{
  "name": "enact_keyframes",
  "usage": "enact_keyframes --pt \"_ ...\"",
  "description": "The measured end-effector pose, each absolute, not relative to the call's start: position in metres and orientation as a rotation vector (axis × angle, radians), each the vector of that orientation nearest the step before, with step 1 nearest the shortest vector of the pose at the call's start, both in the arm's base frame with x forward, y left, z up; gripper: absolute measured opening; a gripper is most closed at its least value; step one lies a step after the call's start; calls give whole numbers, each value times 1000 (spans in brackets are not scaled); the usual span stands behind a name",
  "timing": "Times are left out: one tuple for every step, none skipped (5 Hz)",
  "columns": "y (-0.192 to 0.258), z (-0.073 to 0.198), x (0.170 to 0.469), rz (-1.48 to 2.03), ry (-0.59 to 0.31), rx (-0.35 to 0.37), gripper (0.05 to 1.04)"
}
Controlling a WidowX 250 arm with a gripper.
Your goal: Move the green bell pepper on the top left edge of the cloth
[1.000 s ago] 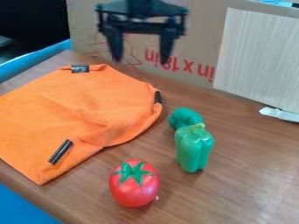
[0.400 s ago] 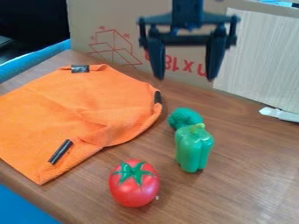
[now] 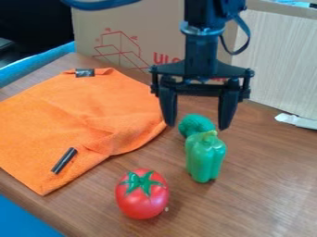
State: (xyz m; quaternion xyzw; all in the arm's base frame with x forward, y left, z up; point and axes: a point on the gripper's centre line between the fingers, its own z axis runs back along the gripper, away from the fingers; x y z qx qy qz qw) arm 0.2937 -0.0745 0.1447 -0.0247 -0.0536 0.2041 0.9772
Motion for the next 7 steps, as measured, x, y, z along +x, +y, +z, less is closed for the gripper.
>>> enact_keyframes --pt "-77 137 295 413 -134 -53 999" --pt "-77 138 299 422 -164 -61 999" --pt "-78 129 303 439 -157 -57 999" --pt "-78 126 307 448 -161 -53 999" --pt "-78 121 312 457 -163 -44 971" --pt "-76 114 314 474 -157 -31 775" --pt "-73 114 319 492 -185 -30 495"
